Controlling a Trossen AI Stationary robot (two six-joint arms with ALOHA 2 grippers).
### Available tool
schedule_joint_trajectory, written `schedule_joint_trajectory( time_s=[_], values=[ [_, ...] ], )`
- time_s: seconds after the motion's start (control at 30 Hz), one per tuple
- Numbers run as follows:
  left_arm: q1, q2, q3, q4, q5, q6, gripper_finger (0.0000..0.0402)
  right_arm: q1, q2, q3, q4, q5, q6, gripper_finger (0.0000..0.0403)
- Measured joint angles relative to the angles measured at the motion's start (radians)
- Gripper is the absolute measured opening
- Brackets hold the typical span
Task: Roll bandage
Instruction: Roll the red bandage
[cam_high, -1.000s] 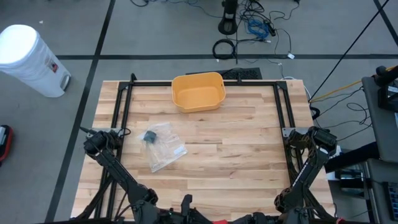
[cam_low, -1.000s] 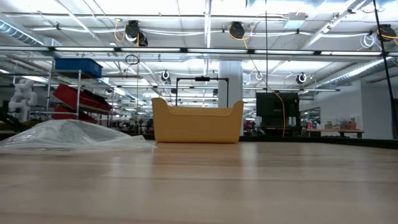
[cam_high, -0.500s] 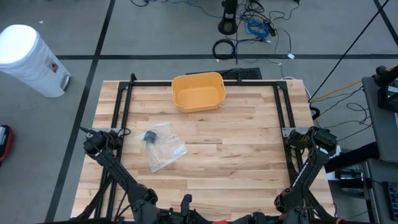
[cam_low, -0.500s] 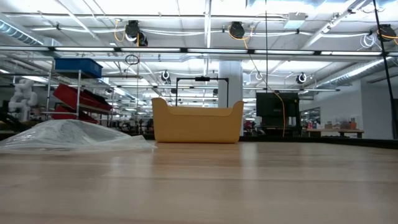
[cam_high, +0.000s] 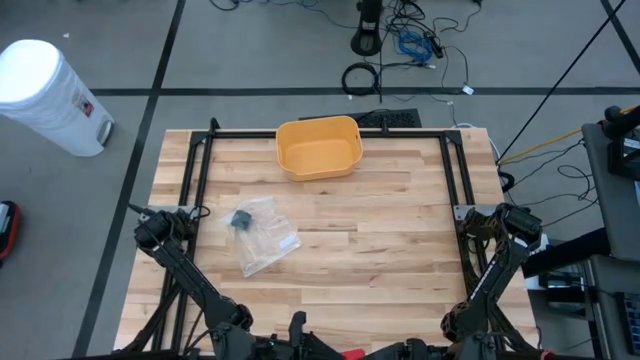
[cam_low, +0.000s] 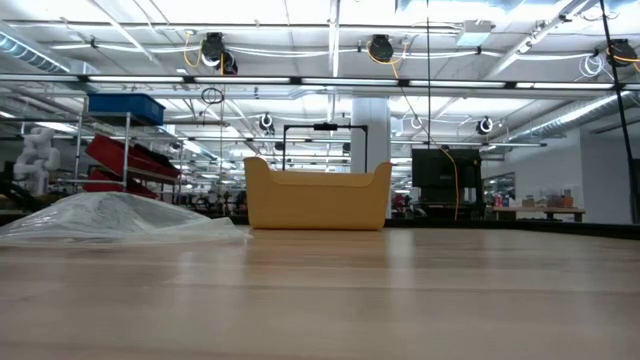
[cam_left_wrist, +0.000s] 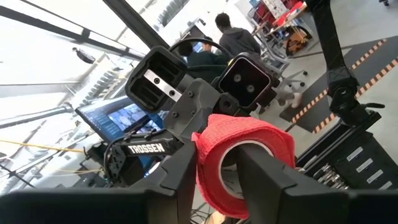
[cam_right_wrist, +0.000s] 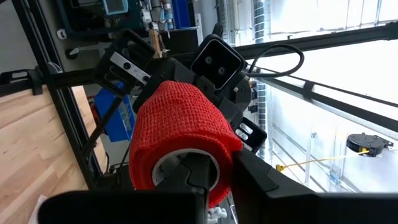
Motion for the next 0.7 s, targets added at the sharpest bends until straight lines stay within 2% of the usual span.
schedule_joint_trajectory(
  time_s=[0.13, 0.43, 0.7],
  values=[
    [0.000, 0.000, 0.000, 0.000, 0.003, 0.000, 0.0118, 0.000, 0.000, 0.000, 0.000, 0.000, 0.000, 0.0034],
    [0.000, 0.000, 0.000, 0.003, 0.004, 0.008, 0.0077, 0.000, 0.000, 0.000, 0.001, 0.004, 0.003, 0.0034],
    [0.004, -0.001, 0.000, 0.003, 0.010, 0.021, 0.0075, 0.000, 0.000, 0.000, 0.002, 0.008, 0.004, 0.0034]
  ],
)
